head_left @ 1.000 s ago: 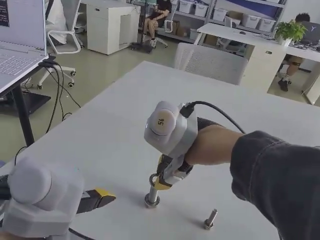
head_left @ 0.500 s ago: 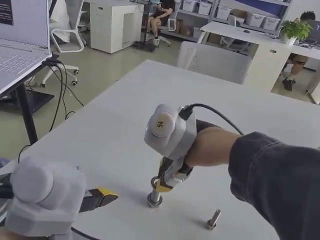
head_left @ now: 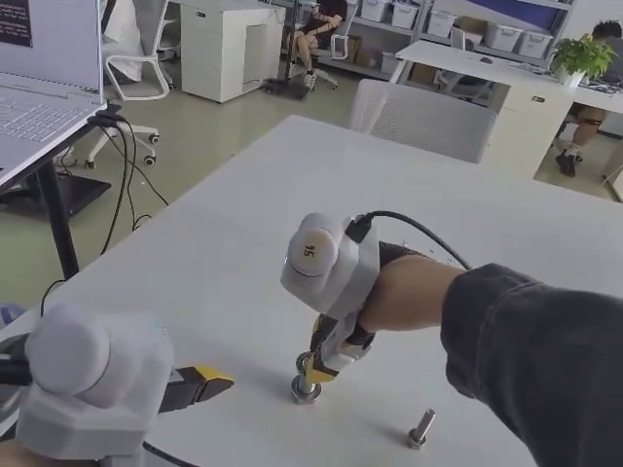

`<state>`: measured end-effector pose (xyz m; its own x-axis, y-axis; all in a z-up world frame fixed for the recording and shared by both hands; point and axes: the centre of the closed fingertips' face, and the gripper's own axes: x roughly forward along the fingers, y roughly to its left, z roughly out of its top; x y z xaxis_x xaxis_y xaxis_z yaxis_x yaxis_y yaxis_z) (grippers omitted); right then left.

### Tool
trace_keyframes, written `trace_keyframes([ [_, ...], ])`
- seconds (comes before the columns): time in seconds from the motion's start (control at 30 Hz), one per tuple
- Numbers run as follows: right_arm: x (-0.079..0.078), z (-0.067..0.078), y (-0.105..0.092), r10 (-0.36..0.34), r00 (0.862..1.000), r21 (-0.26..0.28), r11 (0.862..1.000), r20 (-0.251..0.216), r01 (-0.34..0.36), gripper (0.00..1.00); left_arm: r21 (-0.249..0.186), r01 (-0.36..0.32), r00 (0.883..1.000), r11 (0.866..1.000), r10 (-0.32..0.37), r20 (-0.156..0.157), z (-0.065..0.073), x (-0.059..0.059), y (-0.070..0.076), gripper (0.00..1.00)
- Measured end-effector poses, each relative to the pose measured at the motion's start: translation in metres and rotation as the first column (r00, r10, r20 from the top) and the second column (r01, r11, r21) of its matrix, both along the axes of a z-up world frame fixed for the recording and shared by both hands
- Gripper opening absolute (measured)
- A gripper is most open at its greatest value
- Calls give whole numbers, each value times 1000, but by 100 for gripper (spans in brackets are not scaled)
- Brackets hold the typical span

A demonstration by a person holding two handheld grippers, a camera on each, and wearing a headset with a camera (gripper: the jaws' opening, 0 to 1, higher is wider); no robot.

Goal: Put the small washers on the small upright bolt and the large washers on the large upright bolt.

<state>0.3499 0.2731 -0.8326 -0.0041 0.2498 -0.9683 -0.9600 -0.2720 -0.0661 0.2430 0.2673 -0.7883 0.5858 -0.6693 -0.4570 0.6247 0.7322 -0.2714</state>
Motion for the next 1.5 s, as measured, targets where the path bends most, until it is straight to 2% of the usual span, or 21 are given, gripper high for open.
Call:
trace_keyframes([
  [0.7, 2, -26, -2, -18, 1000, -20, 1000, -22, 17, 23, 1, 3, 1000, 1000, -3, -10, -2, 1, -2, 93],
  [1.5, 2, -35, -3, -42, 998, -14, 999, -49, 42, 24, -1, 2, 1000, 1000, -2, -17, -5, 3, -3, 93],
])
